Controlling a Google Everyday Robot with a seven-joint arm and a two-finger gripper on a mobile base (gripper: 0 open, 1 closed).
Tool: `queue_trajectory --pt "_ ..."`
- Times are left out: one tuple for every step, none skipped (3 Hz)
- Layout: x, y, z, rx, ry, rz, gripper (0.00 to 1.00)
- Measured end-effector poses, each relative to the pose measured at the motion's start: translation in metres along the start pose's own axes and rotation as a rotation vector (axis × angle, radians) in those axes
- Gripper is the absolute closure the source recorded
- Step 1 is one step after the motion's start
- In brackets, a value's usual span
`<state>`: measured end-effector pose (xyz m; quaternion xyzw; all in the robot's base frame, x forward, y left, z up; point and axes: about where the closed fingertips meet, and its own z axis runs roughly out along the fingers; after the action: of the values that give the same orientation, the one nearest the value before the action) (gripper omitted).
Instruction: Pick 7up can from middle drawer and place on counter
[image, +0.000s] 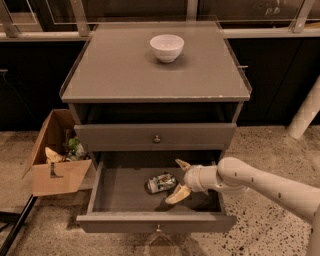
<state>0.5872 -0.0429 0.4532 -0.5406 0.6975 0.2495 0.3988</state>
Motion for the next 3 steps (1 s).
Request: queue_trajectory --pt "0.001 -0.005 0.013 -0.022 -0.019 -0.019 0.0" --pt "0.002 -0.01 0.025 -0.037 -0.032 -0.031 0.0" --pt "0.006 -0.012 0.036 -0.048 -0.034 -0.032 0.0"
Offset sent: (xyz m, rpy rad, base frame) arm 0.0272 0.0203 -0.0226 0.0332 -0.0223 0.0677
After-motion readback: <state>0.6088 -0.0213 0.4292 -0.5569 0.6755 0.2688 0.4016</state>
